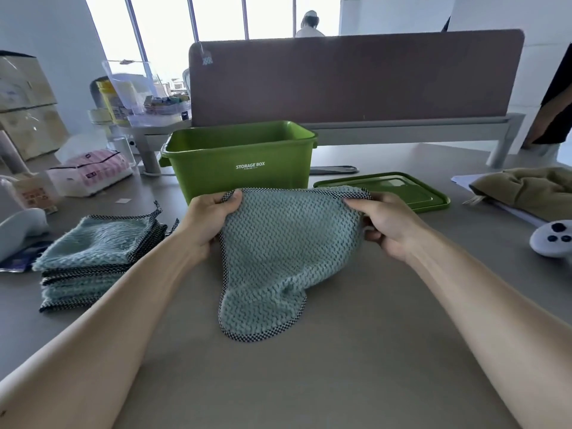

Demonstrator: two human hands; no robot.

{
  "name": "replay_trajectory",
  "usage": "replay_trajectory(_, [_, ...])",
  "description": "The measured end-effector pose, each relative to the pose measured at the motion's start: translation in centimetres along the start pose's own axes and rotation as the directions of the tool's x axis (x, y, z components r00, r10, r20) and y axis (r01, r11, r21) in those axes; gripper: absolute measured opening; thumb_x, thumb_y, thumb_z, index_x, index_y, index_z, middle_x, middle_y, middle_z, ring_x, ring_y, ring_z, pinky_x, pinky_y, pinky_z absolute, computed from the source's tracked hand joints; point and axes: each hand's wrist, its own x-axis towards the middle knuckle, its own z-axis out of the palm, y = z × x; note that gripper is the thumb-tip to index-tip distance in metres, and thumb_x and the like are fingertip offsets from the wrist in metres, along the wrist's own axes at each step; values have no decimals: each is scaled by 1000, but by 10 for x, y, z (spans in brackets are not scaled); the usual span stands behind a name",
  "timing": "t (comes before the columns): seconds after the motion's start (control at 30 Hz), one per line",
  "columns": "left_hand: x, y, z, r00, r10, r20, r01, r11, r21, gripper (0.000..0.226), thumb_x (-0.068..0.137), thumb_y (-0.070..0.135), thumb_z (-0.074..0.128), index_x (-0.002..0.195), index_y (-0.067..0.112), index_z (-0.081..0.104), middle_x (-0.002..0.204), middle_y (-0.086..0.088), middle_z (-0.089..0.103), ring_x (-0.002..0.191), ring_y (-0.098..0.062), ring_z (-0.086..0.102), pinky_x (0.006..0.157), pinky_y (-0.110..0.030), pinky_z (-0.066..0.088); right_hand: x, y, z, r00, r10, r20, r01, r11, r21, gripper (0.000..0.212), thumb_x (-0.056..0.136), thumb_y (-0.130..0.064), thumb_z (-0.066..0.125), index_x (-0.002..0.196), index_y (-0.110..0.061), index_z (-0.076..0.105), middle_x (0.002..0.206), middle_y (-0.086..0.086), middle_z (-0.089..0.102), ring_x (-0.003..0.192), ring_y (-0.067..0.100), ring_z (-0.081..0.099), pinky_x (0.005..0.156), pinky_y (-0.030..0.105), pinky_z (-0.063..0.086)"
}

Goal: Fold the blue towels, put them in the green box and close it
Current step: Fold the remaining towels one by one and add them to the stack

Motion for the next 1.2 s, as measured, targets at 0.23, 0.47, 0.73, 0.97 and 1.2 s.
replay_trajectory(0.23, [-8,58,-7,958,288,-8,-276,923,269,14,95,26,64,84,21,71,77,-1,67,37,-8,51,37,-19,42,-4,-45,3,991,-134,-1,133,984,118,18,96,0,54,87,-9,66,75,2,75,66,18,72,56,27,59])
replay_trajectory(0.47, [-46,85,-25,848,529,-6,-512,824,243,7,93,20,66,98,20,72,90,0,75,80,-11,75,73,-22,60,-27,-69,-3,941,-336,40,324,930,171,25,95,3,52,86,-13,68,81,-4,77,83,10,73,84,28,59])
replay_trajectory(0.73, [-104,36,-59,817,320,479,-561,633,533,15,78,41,71,76,30,79,66,4,73,57,-2,58,58,-21,46,-55,-20,-49,879,-320,353,470,703,-534,23,70,-34,73,89,-22,81,95,19,75,80,25,67,78,35,44])
replay_trajectory(0.97, [-123,17,-62,707,-28,707,-604,495,624,27,76,50,73,91,29,79,77,23,72,65,2,54,60,-11,38,-83,-9,-56,781,88,618,467,575,-672,34,68,-65,76,93,-41,77,104,-20,74,104,0,66,91,25,48])
replay_trajectory(1.2, [-86,-8,-46,781,129,611,-595,449,666,84,69,90,41,124,31,65,135,16,59,123,5,51,104,-16,35,-70,-15,-41,872,-97,480,437,598,-672,51,74,-67,64,111,-33,73,119,-17,70,116,0,61,107,35,44])
